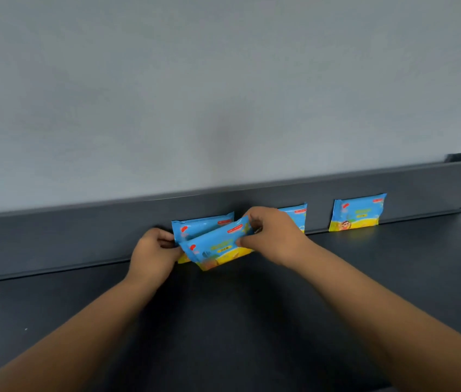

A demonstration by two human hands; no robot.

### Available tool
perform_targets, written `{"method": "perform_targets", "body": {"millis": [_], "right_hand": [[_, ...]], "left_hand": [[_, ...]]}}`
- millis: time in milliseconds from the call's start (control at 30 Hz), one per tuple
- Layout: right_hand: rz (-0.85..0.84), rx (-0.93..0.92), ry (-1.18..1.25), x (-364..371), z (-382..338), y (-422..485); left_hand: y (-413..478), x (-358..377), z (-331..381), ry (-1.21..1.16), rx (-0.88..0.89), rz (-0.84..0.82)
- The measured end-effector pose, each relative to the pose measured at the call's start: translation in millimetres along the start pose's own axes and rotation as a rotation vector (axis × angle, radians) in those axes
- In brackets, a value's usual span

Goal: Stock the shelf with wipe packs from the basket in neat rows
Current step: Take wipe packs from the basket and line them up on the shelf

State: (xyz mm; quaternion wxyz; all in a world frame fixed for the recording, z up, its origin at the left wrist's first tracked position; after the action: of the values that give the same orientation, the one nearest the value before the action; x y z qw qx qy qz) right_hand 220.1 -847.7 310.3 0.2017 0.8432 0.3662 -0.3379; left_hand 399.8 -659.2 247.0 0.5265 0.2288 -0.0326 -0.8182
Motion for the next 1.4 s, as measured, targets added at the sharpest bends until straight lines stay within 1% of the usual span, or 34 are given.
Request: {"method": "perform_targets", "body": {"millis": [167, 267, 500, 633, 867, 967, 1033, 1067, 1133, 1200, 1267, 1333, 1400], "right_hand": [[0.028, -0.033, -0.131, 6.6, -9.2, 13.3], [0.045, -0.004, -0.152, 11.7, -10.5, 20.0], [0.105, 0.089, -0.040, 18.6, 2.2, 27.7], [0.086, 0.133, 0.005, 23.3, 4.9, 27.3], [0.071, 0.158, 0.054, 29.3, 5.8, 27.9], [0.101, 0.176, -0.018, 25.4, 2.1, 22.5], [0.132, 0.229, -0.115, 20.6, 0.1, 15.4], [0.147, 0.269, -0.175, 17.1, -0.5, 11.4], [0.166, 0.319, -0.287, 10.0, -6.6, 1.6], [0.167, 0.282, -0.375, 5.6, -24.2, -9.3], [0.142, 0.173, -0.455, 8.2, -53.8, -20.1], [0.092, 0.027, -0.463, 19.3, -92.6, -32.7], [0.037, -0.146, -0.373, 34.9, -138.8, -48.2]], "left_hand": [[6.0, 8.0, -1.3, 0.025, 0.015, -0.032], [8.5, 7.3, -1.2, 0.013, 0.012, -0.039], [1.4, 8.4, -0.6, -0.025, -0.036, -0.087], [-3.5, 8.9, 3.3, -0.074, -0.036, -0.094], [-5.3, 3.4, 4.3, -0.079, -0.045, -0.073], [-8.6, 3.1, 5.6, -0.069, -0.058, -0.088], [-10.7, -0.9, 10.1, -0.045, -0.038, -0.072], [-11.7, -5.5, 16.4, 0.012, -0.002, -0.058], [-15.3, -16.9, 32.5, 0.200, 0.082, -0.040], [-20.1, -28.0, 46.7, 0.397, 0.136, -0.031], [-26.4, -38.6, 59.6, 0.510, 0.183, -0.026], [-34.7, -51.6, 70.2, 0.470, 0.203, -0.015], [-44.0, -72.6, 76.2, 0.372, 0.161, 0.007]]}}
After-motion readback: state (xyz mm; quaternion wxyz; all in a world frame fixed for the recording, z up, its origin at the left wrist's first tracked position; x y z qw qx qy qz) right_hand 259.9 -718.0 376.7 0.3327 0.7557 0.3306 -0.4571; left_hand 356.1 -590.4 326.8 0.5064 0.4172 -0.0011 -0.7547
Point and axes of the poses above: each hand's wrist, its own y-axis towards the middle knuckle, its own x-axis out of the palm, z = x × y, the point moved 10 cm from there along y, towards the middle knuckle, and after that the axes turned 11 degrees about x, right-handed, at the moved point
